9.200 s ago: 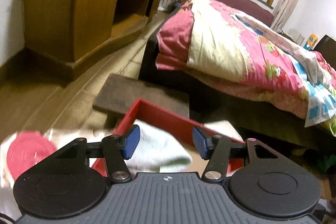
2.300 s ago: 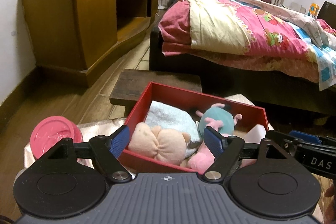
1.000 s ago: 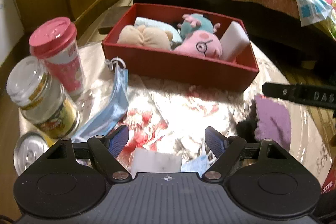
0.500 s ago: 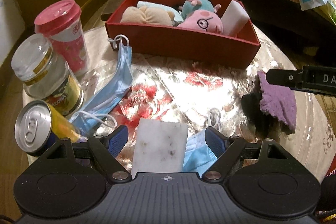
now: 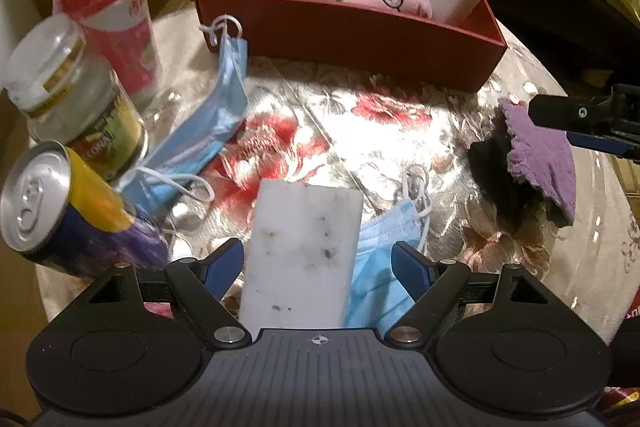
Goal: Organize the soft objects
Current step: 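Move the left tool to the white sponge while the right tool approaches the purple cloth, then grasp the white sponge with the left tool while the right tool grasps the purple cloth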
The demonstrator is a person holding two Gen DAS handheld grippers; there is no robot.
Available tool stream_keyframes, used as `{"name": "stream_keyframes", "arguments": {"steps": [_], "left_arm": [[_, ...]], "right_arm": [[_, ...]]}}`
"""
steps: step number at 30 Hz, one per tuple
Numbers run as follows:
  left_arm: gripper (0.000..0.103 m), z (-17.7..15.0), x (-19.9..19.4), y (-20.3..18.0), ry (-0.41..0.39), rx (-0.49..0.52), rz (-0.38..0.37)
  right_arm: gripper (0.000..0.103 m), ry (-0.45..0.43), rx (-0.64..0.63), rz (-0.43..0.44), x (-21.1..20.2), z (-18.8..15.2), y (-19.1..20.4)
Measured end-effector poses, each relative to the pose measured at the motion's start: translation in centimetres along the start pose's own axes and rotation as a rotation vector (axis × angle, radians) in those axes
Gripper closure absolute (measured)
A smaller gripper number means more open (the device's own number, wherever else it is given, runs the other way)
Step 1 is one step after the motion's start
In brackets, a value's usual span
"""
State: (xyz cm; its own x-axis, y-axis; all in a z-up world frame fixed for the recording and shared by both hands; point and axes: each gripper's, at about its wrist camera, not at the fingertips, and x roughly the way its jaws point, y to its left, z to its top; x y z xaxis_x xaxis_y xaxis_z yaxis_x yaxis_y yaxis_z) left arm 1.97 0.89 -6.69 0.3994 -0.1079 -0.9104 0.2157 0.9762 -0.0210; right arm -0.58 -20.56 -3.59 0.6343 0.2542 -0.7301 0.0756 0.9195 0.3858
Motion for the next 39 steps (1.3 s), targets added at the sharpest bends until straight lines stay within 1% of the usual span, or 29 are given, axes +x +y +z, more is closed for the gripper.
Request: {"name": "stream_keyframes", "arguments": {"steps": [1, 2, 3, 4, 6, 7, 10, 14, 17, 21, 23, 24, 25, 26, 27, 28, 31, 32, 33, 34, 35, 36, 37, 38, 39], "left_arm": [[0.029, 0.0, 0.2, 0.0, 0.01, -0.006, -0.004], [0.036, -0.1, 0.4, 0.1, 0.02, -0.01, -0.009], [0.045, -0.1, 0.6, 0.2, 0.035, -0.018, -0.02], [0.049, -0.1, 0.7, 0.4, 0.048, -0.031, -0.029], [0.067, -0.1, 0.9, 0.7, 0.068, -0.051, -0.046], [0.069, 0.0, 1.0, 0.8, 0.076, -0.059, -0.054], [0.073, 0.0, 0.7, 0.9, 0.068, -0.066, -0.061], [0.076, 0.2, 0.1, 0.8, 0.04, -0.062, -0.064], [0.076, 0.5, -0.3, 0.9, 0.023, -0.068, -0.073], [0.076, 1.0, -1.2, 1.4, -0.002, -0.09, -0.101], [0.078, 1.2, -1.6, 1.5, -0.016, -0.097, -0.118], [0.078, 1.3, -1.9, 1.6, -0.024, -0.102, -0.126], [0.078, 1.4, -2.1, 1.8, -0.027, -0.114, -0.153], [0.078, 1.6, -2.3, 2.0, -0.021, -0.127, -0.202], [0.078, 1.7, -2.4, 2.2, -0.015, -0.141, -0.243], [0.078, 1.8, -2.4, 2.2, -0.011, -0.154, -0.264], [0.081, 1.8, -2.6, 2.0, -0.028, -0.132, -0.246], [0.081, 1.7, -2.7, 2.2, -0.032, -0.151, -0.267], [0.082, 1.7, -2.9, 2.4, -0.036, -0.16, -0.306], [0.082, 1.8, -3.2, 2.4, -0.046, -0.159, -0.327], [0.082, 1.8, -3.6, 2.4, -0.063, -0.153, -0.316], [0.082, 1.9, -4.0, 2.5, -0.086, -0.148, -0.32], [0.081, 1.9, -4.2, 2.6, -0.094, -0.148, -0.353], [0.078, 2.1, -4.2, 2.6, -0.086, -0.138, -0.379], [0.078, 2.2, -4.1, 2.3, -0.077, -0.103, -0.341]], "right_arm": [[0.064, 0.0, 0.002, -0.001, 0.0, 0.0, -0.1], [0.064, 0.001, 0.006, -0.001, 0.0, 0.0, -0.2], [0.064, 0.003, 0.01, -0.001, -0.1, 0.0, -0.4], [0.064, 0.005, 0.015, -0.002, -0.1, 0.0, -0.5], [0.064, 0.009, 0.026, -0.005, -0.1, 0.0, -0.8], [0.064, 0.011, 0.03, -0.006, -0.1, 0.0, -0.9], [0.064, 0.009, 0.037, -0.009, -0.2, 0.1, -1.2], [0.064, 0.006, 0.035, -0.013, -0.1, 0.2, -1.5], [0.064, 0.01, 0.037, -0.042, -0.1, 0.5, -2.1], [0.064, 0.009, 0.104, -0.087, -0.3, 1.0, -4.1], [0.061, 0.022, 0.108, -0.11, 0.1, 1.0, -4.6], [0.056, 0.04, 0.104, -0.123, 0.5, 0.9, -4.7], [0.052, 0.056, 0.1, -0.13, 0.9, 0.7, -4.6], [0.051, 0.069, 0.091, -0.127, 1.2, 0.6, -4.5], [0.05, 0.079, 0.082, -0.121, 1.6, 0.5, -4.4], [0.05, 0.088, 0.072, -0.117, 2.1, 0.4, -4.2], [0.05, 0.121, 0.047, -0.149, 3.8, 0.3, -4.0], [0.051, 0.136, 0.051, -0.143, 4.2, 0.3, -4.2], [0.052, 0.148, 0.061, -0.128, 4.5, 0.2, -4.3], [0.062, 0.15, 0.069, -0.119, 4.6, 0.2, -4.4], [0.077, 0.15, 0.074, -0.113, 4.6, 0.2, -4.5], [0.083, 0.153, 0.079, -0.109, 4.6, 0.3, -4.6], [0.09, 0.15, 0.094, -0.097, 4.4, 0.4, -4.8], [0.096, 0.146, 0.114, -0.081, 4.1, 0.6, -5.0], [0.097, 0.139, 0.128, -0.066, 3.8, 0.7, -5.2]]}}
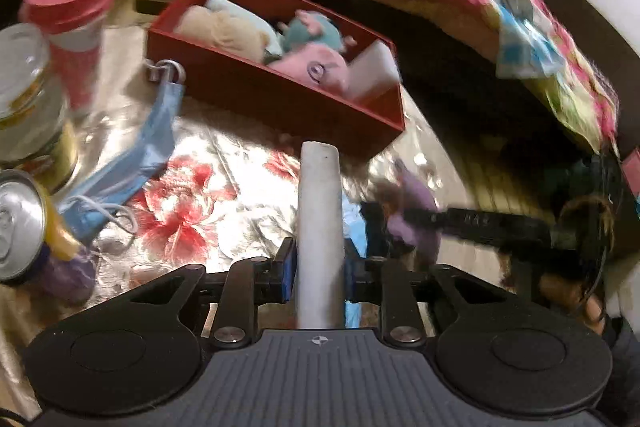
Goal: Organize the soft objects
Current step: 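Grasp the white sponge with the left tool while the right tool grasps the purple cloth, then carry the sponge and purple cloth over the red tray with both tools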
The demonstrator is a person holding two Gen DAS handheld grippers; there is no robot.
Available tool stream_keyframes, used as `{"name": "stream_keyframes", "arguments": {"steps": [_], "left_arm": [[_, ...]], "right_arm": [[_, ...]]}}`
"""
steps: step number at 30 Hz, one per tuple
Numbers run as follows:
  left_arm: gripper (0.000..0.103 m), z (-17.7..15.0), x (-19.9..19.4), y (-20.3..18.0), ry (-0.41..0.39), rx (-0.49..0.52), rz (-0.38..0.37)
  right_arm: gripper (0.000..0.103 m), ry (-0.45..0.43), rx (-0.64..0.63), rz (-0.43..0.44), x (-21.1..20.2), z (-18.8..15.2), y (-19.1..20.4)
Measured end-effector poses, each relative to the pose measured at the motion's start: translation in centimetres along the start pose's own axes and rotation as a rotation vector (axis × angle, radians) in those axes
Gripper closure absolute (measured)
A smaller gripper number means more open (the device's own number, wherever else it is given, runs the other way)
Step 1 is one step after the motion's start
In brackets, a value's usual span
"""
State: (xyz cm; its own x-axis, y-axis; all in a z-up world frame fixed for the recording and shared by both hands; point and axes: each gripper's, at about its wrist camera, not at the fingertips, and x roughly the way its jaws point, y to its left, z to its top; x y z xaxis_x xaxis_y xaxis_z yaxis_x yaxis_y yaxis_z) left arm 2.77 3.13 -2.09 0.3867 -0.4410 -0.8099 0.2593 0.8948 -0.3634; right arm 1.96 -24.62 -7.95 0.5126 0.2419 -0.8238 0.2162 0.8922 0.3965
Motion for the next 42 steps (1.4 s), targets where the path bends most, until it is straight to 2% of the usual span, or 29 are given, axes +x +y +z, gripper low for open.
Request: {"name": "stream_keyframes", "arguments": {"steps": [1, 2, 3, 4, 5, 7, 10, 13, 17, 33, 42], "left_arm": [[0.082, -0.3, 0.3, -0.8, -0.018, 0.067, 0.165], [0.083, -0.5, 0.5, -1.4, -0.039, 0.108, 0.269], [0.082, -0.6, 0.5, -1.3, -0.038, 0.11, 0.241], [0.083, -0.4, 0.4, -0.8, -0.013, 0.07, 0.133], [0.084, -0.3, 0.4, -0.5, -0.007, 0.043, 0.104], [0.084, -0.3, 1.0, -0.4, -0.005, 0.053, 0.178], [0.084, 0.1, 1.0, 0.3, 0.009, -0.012, 0.104], [0.084, 0.3, 0.8, -0.2, -0.019, 0.029, 0.153], [0.084, 0.6, 0.2, 0.6, -0.034, -0.022, 0.113], [0.084, 3.1, -1.9, -0.1, -0.178, -0.053, 0.062], [0.084, 5.9, -3.2, -1.5, -0.28, -0.036, 0.049]], "right_arm": [[0.099, -0.007, 0.003, 0.01, -0.3, 0.1, -0.1], [0.099, -0.02, 0.0, 0.015, -0.6, 0.1, 0.0], [0.099, -0.028, -0.004, 0.016, -0.8, 0.1, 0.1], [0.1, -0.031, -0.008, 0.019, -0.9, 0.1, 0.3], [0.102, -0.032, -0.011, 0.024, -0.9, 0.1, 0.5], [0.103, -0.024, -0.015, 0.044, -0.8, 0.1, 0.8], [0.103, -0.031, -0.01, 0.074, -1.1, 0.2, 1.0], [0.103, -0.054, -0.004, 0.094, -1.8, 0.5, 1.0], [0.103, -0.085, 0.006, 0.12, -2.7, 0.9, 0.8], [0.103, -0.182, 0.017, 0.23, -5.8, 2.0, 1.9], [0.103, -0.299, 0.005, 0.271, -8.0, 3.9, 3.6]]}}
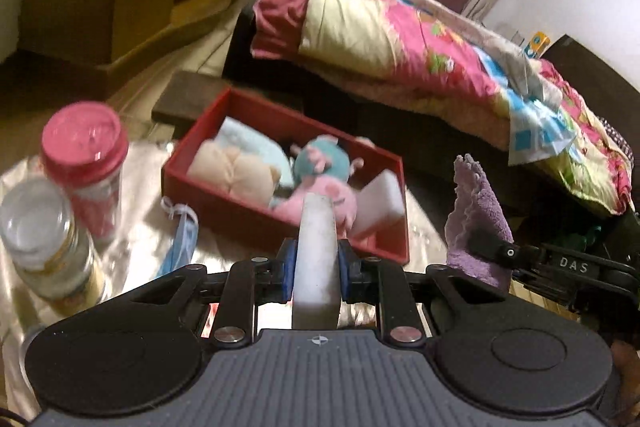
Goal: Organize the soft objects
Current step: 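Carry the sponge and purple cloth over the red tray with both tools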
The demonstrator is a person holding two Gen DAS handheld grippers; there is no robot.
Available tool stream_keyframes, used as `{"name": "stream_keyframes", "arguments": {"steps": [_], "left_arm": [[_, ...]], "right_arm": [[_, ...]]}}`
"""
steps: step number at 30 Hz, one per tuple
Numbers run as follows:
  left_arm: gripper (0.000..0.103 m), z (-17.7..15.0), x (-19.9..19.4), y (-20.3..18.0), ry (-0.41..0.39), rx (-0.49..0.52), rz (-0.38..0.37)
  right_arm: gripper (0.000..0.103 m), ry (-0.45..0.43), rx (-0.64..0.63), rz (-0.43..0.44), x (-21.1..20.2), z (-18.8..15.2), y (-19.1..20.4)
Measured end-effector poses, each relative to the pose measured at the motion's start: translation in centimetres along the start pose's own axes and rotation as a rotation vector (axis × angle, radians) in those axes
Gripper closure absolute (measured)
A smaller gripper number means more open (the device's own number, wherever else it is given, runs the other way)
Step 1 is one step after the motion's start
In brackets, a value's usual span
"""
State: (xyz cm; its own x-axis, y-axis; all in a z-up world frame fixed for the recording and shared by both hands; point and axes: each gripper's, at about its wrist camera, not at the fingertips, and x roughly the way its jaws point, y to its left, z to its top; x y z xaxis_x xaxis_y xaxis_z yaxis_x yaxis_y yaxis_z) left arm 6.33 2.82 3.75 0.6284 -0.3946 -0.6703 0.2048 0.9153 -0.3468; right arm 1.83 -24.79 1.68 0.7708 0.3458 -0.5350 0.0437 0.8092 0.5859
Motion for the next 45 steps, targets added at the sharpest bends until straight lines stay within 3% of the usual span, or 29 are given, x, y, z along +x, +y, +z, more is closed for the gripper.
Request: {"name": "stream_keyframes", "arguments": {"steps": [15, 27, 29, 31, 33, 34, 36, 38, 41, 45], "left_arm": [[0.083, 4.8, -0.2, -0.4, -0.121, 0.042, 0.042], [0.082, 7.5, 3.7, -0.1, -0.101, 0.058, 0.085], [0.081, 7.5, 4.2, 0.2, -0.076, 0.058, 0.079], [0.072, 6.5, 4.7, 0.5, -0.01, 0.082, 0.091], [0.046, 4.6, 5.3, 0.5, 0.077, 0.144, 0.176], [0.044, 3.6, 5.6, 0.4, 0.105, 0.182, 0.225], [0.039, 1.1, 6.1, 0.2, 0.168, 0.251, 0.31], [0.034, -0.6, 6.8, 0.3, 0.219, 0.264, 0.323], [0.034, -1.8, 8.8, -0.1, 0.28, 0.319, 0.322], [0.036, -3.4, 11.9, 0.3, 0.373, 0.397, 0.41]], "right_arm": [[0.103, -0.075, -0.057, 0.015, 1.0, 2.7, 2.2], [0.103, -0.071, -0.094, -0.018, 4.4, 4.7, 2.3], [0.103, -0.056, -0.094, -0.027, 5.2, 4.9, 2.2], [0.103, -0.041, -0.093, -0.035, 5.9, 4.9, 2.1], [0.103, -0.018, -0.093, -0.04, 6.5, 4.7, 1.8], [0.103, -0.004, -0.09, -0.039, 6.7, 4.6, 1.7], [0.103, 0.026, -0.086, -0.03, 7.0, 4.2, 1.6], [0.103, 0.048, -0.099, -0.025, 7.2, 3.6, 1.6], [0.103, 0.072, -0.109, -0.02, 7.2, 2.8, 1.8], [0.103, 0.087, -0.122, -0.006, 6.9, 2.1, 2.2]]}}
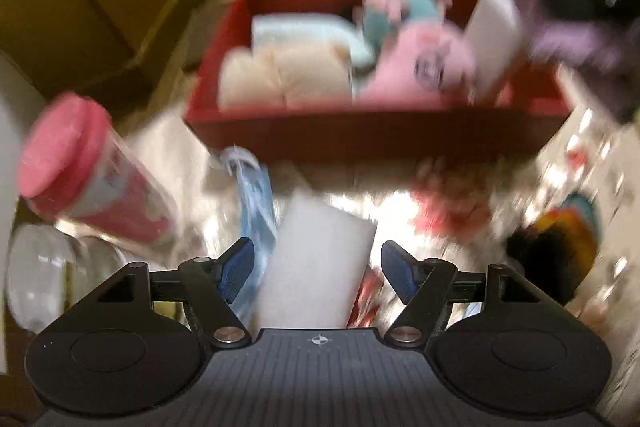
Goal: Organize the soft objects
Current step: 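Carry the sponge and purple cloth over the red tray with both tools, then open both tools to drop the sponge and cloth into the tray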
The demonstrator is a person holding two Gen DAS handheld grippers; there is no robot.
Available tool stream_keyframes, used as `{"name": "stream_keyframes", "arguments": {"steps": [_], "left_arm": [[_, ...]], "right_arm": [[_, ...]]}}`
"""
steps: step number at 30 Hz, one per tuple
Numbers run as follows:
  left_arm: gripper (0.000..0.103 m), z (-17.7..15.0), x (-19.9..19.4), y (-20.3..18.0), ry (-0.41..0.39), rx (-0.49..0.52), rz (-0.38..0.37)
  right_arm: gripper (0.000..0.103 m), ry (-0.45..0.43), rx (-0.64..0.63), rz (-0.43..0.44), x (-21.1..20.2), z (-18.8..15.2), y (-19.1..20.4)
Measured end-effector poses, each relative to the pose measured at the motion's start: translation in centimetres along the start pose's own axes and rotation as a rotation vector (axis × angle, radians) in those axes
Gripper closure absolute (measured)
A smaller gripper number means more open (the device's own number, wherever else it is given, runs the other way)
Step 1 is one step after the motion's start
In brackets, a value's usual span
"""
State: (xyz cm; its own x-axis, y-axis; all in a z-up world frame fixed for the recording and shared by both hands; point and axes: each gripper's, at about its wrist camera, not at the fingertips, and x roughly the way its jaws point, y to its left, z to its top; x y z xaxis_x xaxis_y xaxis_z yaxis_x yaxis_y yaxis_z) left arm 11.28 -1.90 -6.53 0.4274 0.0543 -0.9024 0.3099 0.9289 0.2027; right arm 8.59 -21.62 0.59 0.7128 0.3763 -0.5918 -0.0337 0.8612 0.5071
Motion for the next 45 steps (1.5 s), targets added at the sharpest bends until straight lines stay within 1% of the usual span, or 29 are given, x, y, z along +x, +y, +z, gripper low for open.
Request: {"name": "stream_keyframes", "arguments": {"steps": [2, 3, 5, 7, 10, 15, 21, 23, 27, 32, 35, 39, 45], "left_arm": [[0.04, -0.3, 1.7, 0.3, 0.058, -0.017, -0.028], [0.041, -0.3, 2.4, 0.3, 0.07, -0.019, -0.023], [0.043, -0.2, 2.8, 0.4, 0.06, -0.023, -0.012], [0.045, 0.0, 2.2, 0.7, 0.042, -0.037, -0.026], [0.046, -0.1, 0.7, 1.6, 0.006, -0.077, -0.09], [0.046, 0.6, -2.4, 3.1, -0.077, -0.155, -0.161], [0.046, 2.8, -5.9, 4.0, -0.211, -0.201, -0.21], [0.046, 3.5, -7.1, 4.0, -0.258, -0.213, -0.209], [0.045, 5.2, -8.2, 4.8, -0.332, -0.237, -0.196], [0.045, 7.3, -8.6, 6.1, -0.385, -0.292, -0.185], [0.045, 8.4, -8.1, 6.5, -0.387, -0.308, -0.193], [0.044, 9.6, -7.1, 6.4, -0.386, -0.314, -0.182], [0.043, 11.3, -5.1, 6.8, -0.37, -0.336, -0.191]], "right_arm": [[0.103, 0.005, -0.004, 0.002, 0.1, -0.2, -0.1], [0.103, 0.01, -0.002, 0.001, 0.2, -0.2, -0.2], [0.103, 0.018, 0.008, -0.007, 0.5, -0.2, -0.5], [0.103, 0.026, 0.023, -0.002, 0.6, -0.2, -0.8], [0.103, 0.023, 0.018, 0.001, 0.5, -0.2, -0.6], [0.103, 0.001, 0.023, 0.009, -0.1, 0.1, -0.5], [0.103, -0.037, 0.015, 0.001, -0.6, 0.6, -0.4], [0.103, -0.046, 0.017, 0.001, -0.8, 0.8, -0.3], [0.103, -0.077, 0.021, 0.002, -1.1, 1.3, -0.1], [0.103, -0.115, 0.013, 0.002, -1.3, 2.3, 0.7], [0.103, -0.117, 0.007, -0.004, -0.8, 2.7, 0.9], [0.103, -0.112, -0.003, -0.022, 0.4, 3.5, 0.9], [0.103, -0.082, -0.017, -0.064, 2.7, 4.3, 0.4]]}}
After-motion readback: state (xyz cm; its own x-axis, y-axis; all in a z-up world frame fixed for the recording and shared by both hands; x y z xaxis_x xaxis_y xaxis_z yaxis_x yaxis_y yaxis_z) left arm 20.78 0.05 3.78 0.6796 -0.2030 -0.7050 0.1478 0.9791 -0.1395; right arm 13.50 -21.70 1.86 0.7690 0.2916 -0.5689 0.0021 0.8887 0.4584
